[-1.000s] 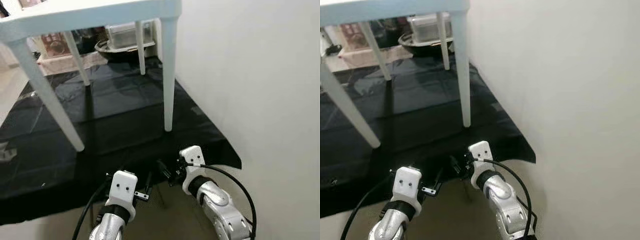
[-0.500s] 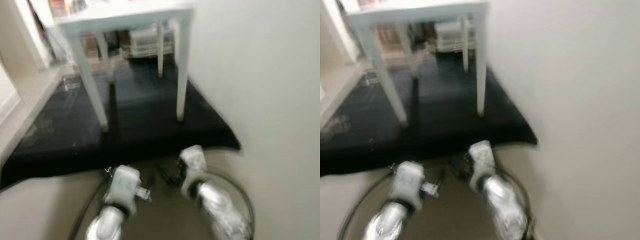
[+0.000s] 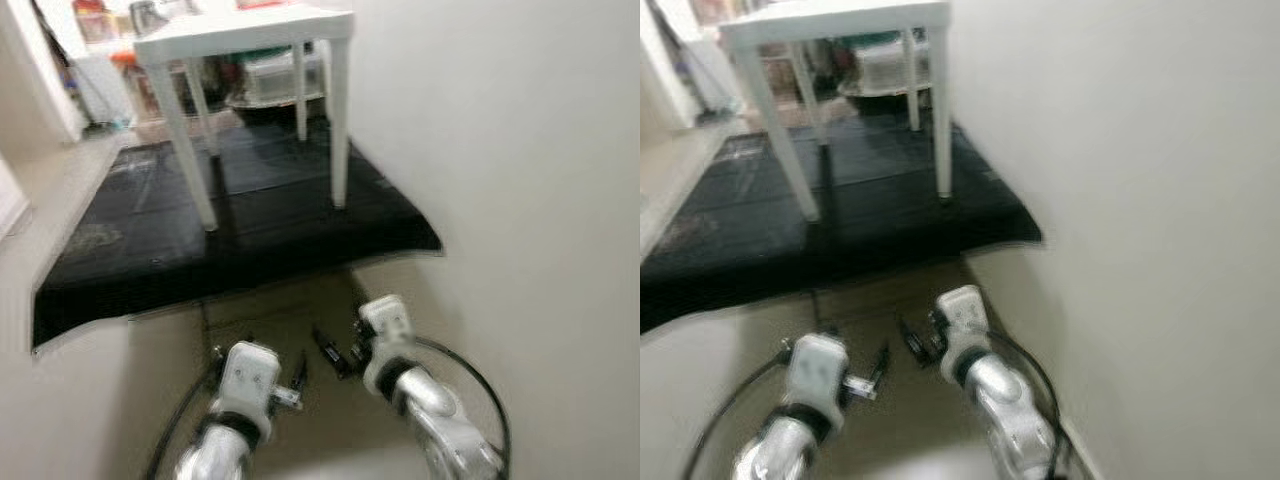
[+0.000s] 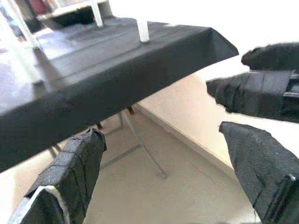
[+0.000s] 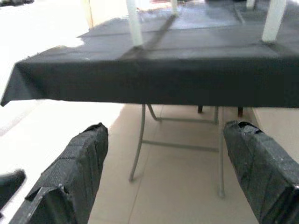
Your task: Building children table
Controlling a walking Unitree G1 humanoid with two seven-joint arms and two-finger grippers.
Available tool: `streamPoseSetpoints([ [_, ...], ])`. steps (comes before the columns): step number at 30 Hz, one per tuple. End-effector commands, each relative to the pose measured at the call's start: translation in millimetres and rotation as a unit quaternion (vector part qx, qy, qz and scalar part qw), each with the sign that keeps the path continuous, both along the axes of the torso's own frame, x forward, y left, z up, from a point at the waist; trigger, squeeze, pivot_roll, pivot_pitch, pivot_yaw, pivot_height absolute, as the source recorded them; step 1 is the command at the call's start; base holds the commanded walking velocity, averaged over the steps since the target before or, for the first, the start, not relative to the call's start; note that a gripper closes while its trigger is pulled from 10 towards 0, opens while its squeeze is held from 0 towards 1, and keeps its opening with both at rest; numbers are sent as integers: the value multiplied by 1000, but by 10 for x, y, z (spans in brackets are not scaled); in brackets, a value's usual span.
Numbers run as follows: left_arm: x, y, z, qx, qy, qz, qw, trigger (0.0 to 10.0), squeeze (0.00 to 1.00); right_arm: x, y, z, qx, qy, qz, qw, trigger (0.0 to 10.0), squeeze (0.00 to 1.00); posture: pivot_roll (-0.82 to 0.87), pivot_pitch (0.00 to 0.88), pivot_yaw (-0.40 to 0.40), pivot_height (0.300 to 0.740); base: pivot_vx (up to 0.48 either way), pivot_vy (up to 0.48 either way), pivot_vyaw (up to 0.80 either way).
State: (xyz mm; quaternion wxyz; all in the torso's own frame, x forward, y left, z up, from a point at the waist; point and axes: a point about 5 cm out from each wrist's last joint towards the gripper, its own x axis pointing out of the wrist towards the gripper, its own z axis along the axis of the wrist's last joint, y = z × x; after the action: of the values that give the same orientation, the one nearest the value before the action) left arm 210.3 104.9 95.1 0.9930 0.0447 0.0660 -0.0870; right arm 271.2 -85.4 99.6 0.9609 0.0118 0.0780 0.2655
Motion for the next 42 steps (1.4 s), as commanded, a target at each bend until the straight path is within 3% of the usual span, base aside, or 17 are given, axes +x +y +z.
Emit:
streamPoseSetpoints([
  [1, 4, 6, -14, 7, 5, 1, 1000, 10000, 0, 9, 29, 33, 2, -6, 10, 1000, 10000, 0, -101, 0, 47, 740, 0, 0, 0],
  [19, -3, -18, -25, 2, 7, -2, 1000, 10000, 0, -25, 60, 32, -5, -14, 33, 999, 10000, 0, -107, 0, 47, 740, 0, 0, 667],
  [31, -5, -9, -52, -12, 13, 2, 1000, 10000, 0, -13, 23, -25, -5, 2, 17, 1000, 10000, 0, -107, 0, 47, 740, 0, 0, 0],
  [42, 8, -16, -53, -15, 17, -5, 1000, 10000, 0, 26, -36, -37, -10, 8, -12, 1000, 10000, 0, -104, 0, 43, 740, 0, 0, -800],
])
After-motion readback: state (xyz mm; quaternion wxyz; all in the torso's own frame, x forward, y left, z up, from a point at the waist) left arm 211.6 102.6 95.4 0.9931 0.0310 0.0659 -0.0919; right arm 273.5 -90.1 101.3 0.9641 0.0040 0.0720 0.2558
